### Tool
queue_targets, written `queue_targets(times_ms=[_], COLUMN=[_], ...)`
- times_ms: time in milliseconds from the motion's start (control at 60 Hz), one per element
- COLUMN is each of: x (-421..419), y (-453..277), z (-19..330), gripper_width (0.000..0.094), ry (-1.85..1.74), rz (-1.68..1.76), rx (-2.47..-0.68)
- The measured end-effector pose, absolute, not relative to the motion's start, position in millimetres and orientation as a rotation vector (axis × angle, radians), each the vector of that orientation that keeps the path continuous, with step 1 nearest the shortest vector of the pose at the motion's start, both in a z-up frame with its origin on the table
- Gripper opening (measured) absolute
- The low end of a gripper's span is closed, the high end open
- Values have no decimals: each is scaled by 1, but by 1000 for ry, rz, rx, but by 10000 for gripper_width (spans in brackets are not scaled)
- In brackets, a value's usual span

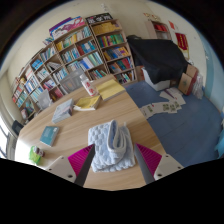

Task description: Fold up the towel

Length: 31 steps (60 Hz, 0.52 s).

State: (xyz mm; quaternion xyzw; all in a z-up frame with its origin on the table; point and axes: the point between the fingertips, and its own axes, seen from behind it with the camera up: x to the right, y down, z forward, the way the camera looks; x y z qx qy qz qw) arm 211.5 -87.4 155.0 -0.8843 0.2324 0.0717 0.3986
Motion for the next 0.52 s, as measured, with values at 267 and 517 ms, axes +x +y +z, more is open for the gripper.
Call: queue_targets(times_ms=[267,517], x=[134,63], y=[-172,-298], z=[245,271], gripper_width=[824,824], ry=[611,700], rz=[129,175], rx=[-2109,-2086])
